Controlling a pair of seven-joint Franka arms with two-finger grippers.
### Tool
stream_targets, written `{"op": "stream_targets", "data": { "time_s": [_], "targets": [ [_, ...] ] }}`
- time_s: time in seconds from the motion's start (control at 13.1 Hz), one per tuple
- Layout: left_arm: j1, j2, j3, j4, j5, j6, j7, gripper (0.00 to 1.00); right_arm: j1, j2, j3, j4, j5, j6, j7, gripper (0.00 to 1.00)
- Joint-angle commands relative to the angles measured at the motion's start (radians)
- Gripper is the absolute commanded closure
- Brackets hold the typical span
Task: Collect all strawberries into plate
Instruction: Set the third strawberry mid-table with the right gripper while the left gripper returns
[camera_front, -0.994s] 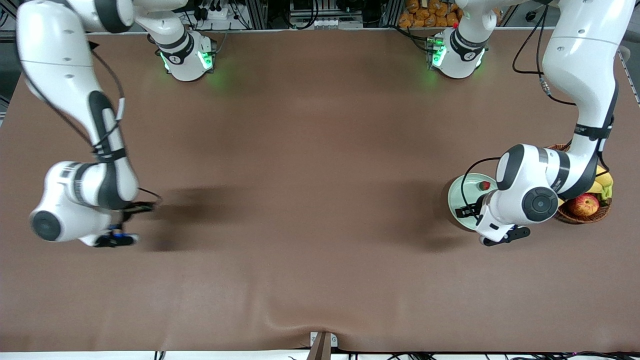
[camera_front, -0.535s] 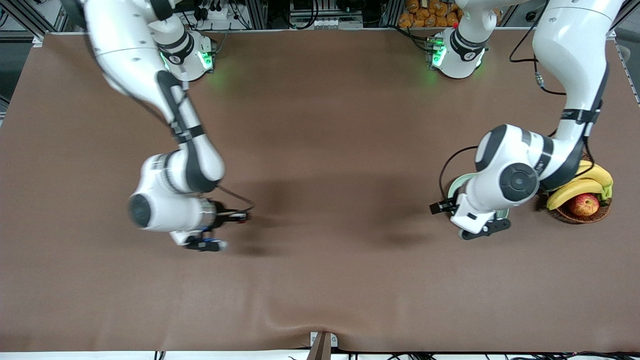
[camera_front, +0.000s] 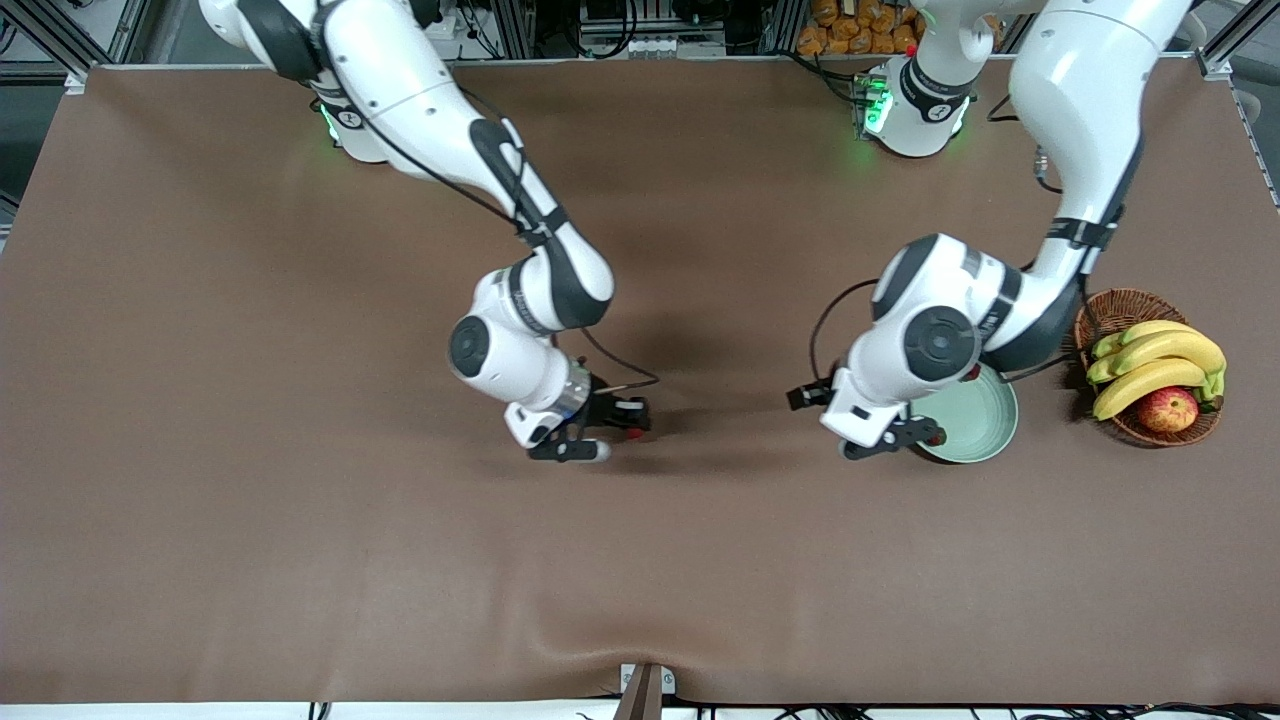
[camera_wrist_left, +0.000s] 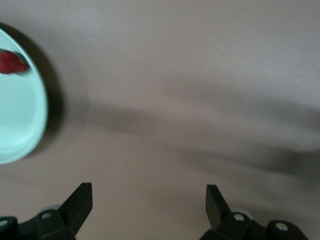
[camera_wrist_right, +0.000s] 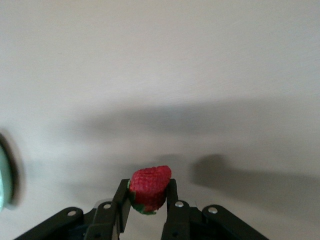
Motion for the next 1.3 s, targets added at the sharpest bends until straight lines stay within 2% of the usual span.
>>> {"op": "stream_targets", "data": {
  "time_s": [0.0, 0.23, 0.38, 0.46, 0.69, 0.92, 1.07, 1.15, 1.22],
  "targets": [
    [-0.049, 0.042, 0.001, 0.031, -0.012, 0.035, -0.105, 0.0, 0.053, 0.066, -0.017, 0.101, 0.058, 0.01, 0.004, 0.98],
    [-0.092, 0.066, 0.001, 0.034, -0.012, 0.08, -0.228, 0.0, 0.117, 0.135, -0.019, 0.158, 0.058, 0.058, 0.009, 0.96],
    [-0.107, 0.083, 0.001, 0.058, -0.012, 0.083, -0.259, 0.0, 0.144, 0.155, -0.017, 0.16, 0.058, 0.113, 0.009, 0.86],
    [-0.111, 0.085, 0.001, 0.064, -0.012, 0.083, -0.263, 0.0, 0.144, 0.155, -0.017, 0.157, 0.057, 0.112, 0.007, 0.71],
    [-0.111, 0.085, 0.001, 0.067, -0.014, 0.083, -0.266, 0.0, 0.133, 0.146, -0.017, 0.151, 0.055, 0.113, 0.003, 0.02],
    [-0.112, 0.089, 0.001, 0.067, -0.091, 0.113, -0.27, 0.0, 0.073, 0.094, -0.019, 0.113, 0.041, 0.087, -0.008, 0.0],
    [-0.12, 0.108, 0.002, 0.067, -0.118, 0.176, -0.271, 0.0, 0.012, 0.055, -0.02, 0.079, 0.02, 0.014, -0.013, 0.0],
    [-0.132, 0.126, 0.002, 0.069, -0.126, 0.219, -0.294, 0.0, -0.028, 0.037, -0.022, 0.062, -0.036, -0.044, -0.025, 0.0],
    [-0.149, 0.144, 0.005, 0.069, -0.124, 0.271, -0.324, 0.0, -0.071, 0.017, -0.025, 0.057, -0.128, -0.119, -0.026, 0.0]
  ]
}}
